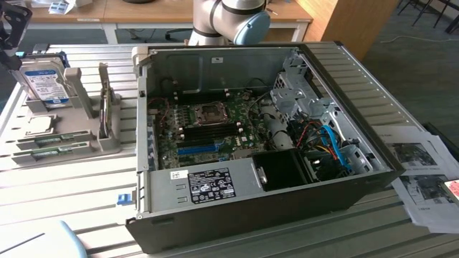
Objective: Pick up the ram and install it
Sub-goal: 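Pick up the ram and move it above insertion slot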
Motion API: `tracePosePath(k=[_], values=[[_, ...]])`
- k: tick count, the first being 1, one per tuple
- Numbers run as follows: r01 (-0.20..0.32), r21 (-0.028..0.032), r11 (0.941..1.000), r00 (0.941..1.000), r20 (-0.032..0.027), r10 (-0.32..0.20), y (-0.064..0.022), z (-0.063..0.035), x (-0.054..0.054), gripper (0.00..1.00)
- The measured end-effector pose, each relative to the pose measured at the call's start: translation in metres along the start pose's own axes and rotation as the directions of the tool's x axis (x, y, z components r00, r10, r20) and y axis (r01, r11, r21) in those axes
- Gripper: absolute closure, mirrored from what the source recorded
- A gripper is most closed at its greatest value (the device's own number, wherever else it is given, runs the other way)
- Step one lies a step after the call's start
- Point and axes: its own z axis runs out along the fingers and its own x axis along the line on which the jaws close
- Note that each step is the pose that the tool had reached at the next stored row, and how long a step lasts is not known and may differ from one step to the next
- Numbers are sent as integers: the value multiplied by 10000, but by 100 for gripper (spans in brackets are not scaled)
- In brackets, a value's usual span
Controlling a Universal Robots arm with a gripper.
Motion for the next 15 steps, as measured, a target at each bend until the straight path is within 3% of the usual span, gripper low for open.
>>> tracePosePath(k=[15], values=[[390, -9, 9992, 9992, -18, -390, 0, 0, 0, 91]])
